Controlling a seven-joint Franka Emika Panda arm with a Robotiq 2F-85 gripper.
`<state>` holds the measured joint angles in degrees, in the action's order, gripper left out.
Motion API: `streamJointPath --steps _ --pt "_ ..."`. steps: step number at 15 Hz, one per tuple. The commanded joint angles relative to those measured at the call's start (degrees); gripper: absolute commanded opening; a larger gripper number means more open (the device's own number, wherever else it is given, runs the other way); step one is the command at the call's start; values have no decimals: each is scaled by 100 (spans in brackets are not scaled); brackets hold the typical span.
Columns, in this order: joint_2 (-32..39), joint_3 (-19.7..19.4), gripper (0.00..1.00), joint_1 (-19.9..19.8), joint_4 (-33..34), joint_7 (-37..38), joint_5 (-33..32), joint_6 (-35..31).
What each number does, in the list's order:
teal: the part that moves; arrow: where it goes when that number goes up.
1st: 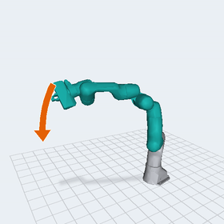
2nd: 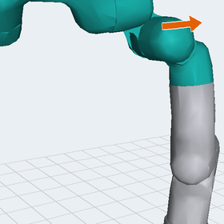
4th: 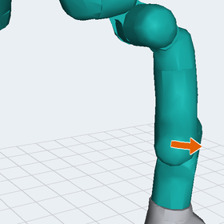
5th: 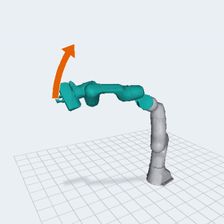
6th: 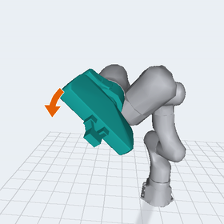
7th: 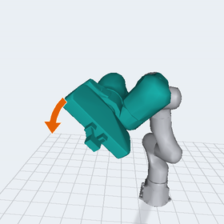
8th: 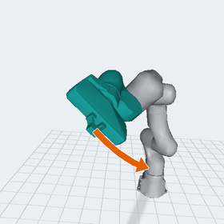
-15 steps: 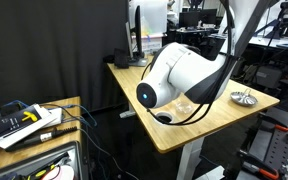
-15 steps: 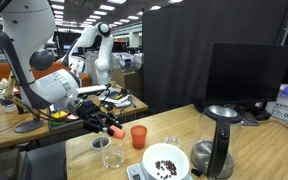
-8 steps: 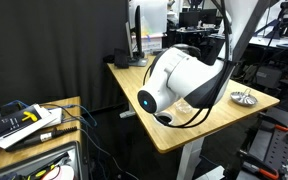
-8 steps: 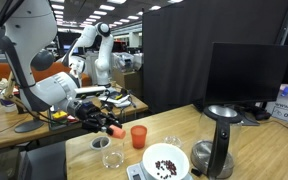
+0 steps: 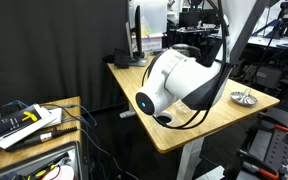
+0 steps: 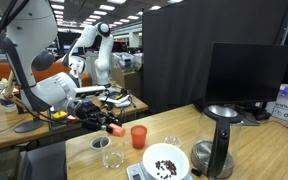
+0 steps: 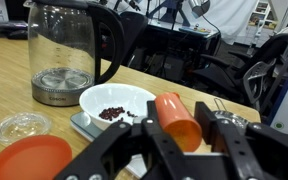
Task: Pour the things in the small orange cup into the glass bowl
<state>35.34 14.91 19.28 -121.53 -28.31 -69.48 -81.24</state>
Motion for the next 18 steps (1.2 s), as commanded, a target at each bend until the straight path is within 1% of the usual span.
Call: streamJointPath --steps 1,18 --pt "115 90 17 0 109 -73 -134 332" --pt "394 196 17 31 253 -230 -298 917"
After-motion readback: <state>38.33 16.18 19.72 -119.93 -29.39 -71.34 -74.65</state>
